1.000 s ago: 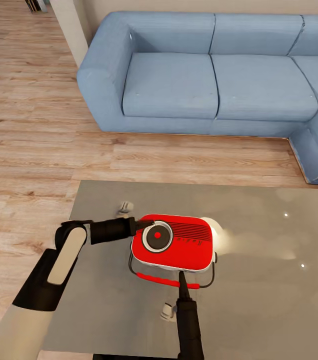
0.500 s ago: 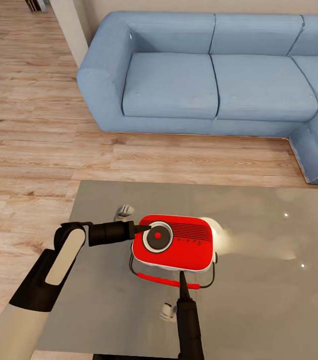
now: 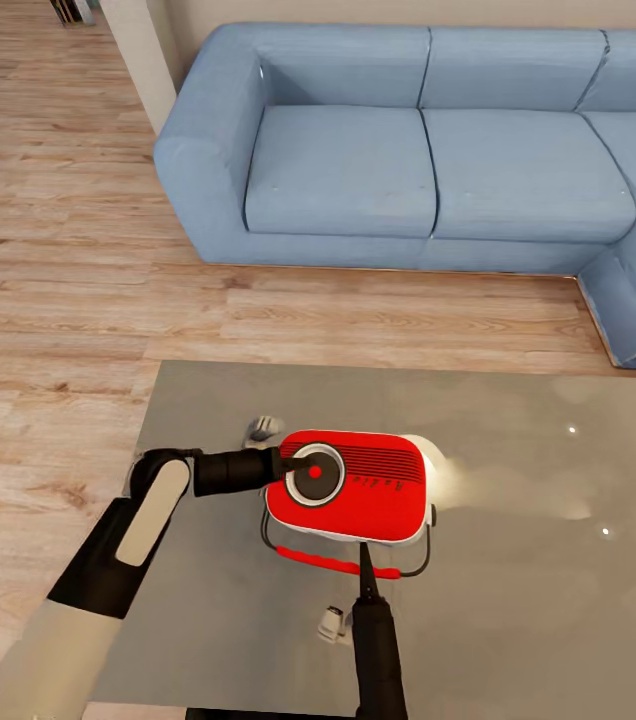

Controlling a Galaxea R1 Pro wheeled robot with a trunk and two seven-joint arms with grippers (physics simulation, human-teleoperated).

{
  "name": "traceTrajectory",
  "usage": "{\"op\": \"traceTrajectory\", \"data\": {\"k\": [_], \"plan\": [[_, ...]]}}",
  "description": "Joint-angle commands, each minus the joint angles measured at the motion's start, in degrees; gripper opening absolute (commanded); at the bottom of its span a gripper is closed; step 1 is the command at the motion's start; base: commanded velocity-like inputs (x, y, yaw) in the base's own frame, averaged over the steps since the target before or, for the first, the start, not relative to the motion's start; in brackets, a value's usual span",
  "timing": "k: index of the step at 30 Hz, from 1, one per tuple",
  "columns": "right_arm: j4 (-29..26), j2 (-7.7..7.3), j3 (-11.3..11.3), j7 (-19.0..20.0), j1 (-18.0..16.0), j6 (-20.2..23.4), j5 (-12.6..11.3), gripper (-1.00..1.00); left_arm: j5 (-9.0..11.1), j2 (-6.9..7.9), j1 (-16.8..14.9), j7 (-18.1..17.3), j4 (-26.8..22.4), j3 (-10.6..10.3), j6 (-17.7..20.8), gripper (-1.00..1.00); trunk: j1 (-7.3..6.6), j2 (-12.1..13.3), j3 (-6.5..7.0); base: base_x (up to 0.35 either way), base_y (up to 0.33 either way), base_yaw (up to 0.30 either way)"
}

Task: Turn on the radio receiver that's on the table in the living room.

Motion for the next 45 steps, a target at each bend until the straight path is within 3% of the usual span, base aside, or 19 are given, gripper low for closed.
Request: {"op": "traceTrajectory", "data": {"k": [1,7,16,19,21,23,24,26,27,30,33,38,40,44,45], "plan": [[0.0,0.0,0.0,0.0,0.0,0.2,0.4,-1.0,0.0,-0.67,-0.3,0.9,0.6,0.0,0.0,-1.0,0.0,0.0,0.0,0.0,0.0,0.0],[0.0,-0.01,0.0,-0.1,0.0,0.3,0.4,-1.0,0.0,-2.94,-1.2,5.1,1.7,0.0,0.0,-1.0,0.0,0.0,0.0,0.0,0.0,0.0],[-0.1,-0.04,0.1,-0.1,0.0,0.4,0.4,-1.0,0.0,-3.18,-1.4,5.4,2.4,0.0,0.0,-1.0,0.0,0.0,0.0,0.0,0.0,0.0],[-0.1,-0.03,0.1,-0.1,0.0,0.4,0.4,-1.0,1.6,-3.15,-1.4,5.4,2.0,0.0,0.0,-1.0,0.0,0.0,0.0,0.0,0.0,0.0],[-0.1,-0.06,0.0,0.1,0.0,0.4,0.4,-1.0,5.6,-2.93,-1.4,5.4,0.7,-0.1,0.0,-1.0,0.0,0.0,0.0,0.0,0.0,0.0],[0.0,-0.04,0.0,0.3,0.0,0.4,0.4,-1.0,11.0,-2.32,-1.4,5.4,-1.5,-0.1,0.0,-1.0,0.0,0.0,0.0,0.0,0.0,0.0],[0.0,-0.05,0.0,0.3,0.0,0.4,0.4,-1.0,12.4,-2.11,-1.5,5.4,-2.2,-0.1,0.0,-1.0,0.0,0.0,0.0,0.0,0.0,0.0],[0.0,-0.08,0.0,0.4,0.0,0.4,0.4,-1.0,17.4,-0.83,-2.3,5.4,-5.1,-0.1,0.0,-1.0,0.0,0.0,0.0,0.0,0.0,0.0],[0.0,-0.09,0.0,0.4,0.0,0.4,0.4,-1.0,20.9,0.16,-3.1,5.4,-6.6,-0.1,0.0,-1.0,0.0,0.0,0.0,0.0,0.0,0.0],[0.0,-0.1,0.0,0.4,0.0,0.3,0.4,-1.0,26.0,1.19,-4.3,5.4,-7.9,-0.1,0.0,-1.0,0.0,0.0,0.0,0.0,0.0,0.0],[0.0,-0.17,-0.1,0.4,0.0,0.1,0.4,-1.0,27.8,1.54,-4.6,5.4,-8.3,-0.1,0.0,-1.0,0.0,0.0,0.0,0.0,0.0,0.0],[-0.4,-0.28,-0.3,0.4,0.0,0.0,0.4,-1.0,28.3,2.26,-5.0,5.4,-8.3,-0.1,0.0,-1.0,0.0,0.0,0.0,0.0,0.0,0.0],[-1.3,-0.41,-1.6,1.0,-0.1,-0.2,0.4,-1.0,28.4,4.1,-5.6,5.4,-8.1,-0.1,0.0,-1.0,0.0,0.0,0.0,0.0,0.0,0.0],[-7.3,-0.61,-8.9,8.5,-0.1,0.2,0.5,-1.0,29.4,8.66,-6.3,5.3,-8.0,-0.1,0.0,-1.0,0.0,0.0,0.0,0.0,0.0,0.0],[-13.9,-0.68,-14.8,16.5,-0.2,1.3,0.9,-1.0,31.0,11.81,-6.5,5.3,-7.9,-0.1,0.0,-1.0,0.0,0.0,0.0,0.0,0.0,0.0]]}}
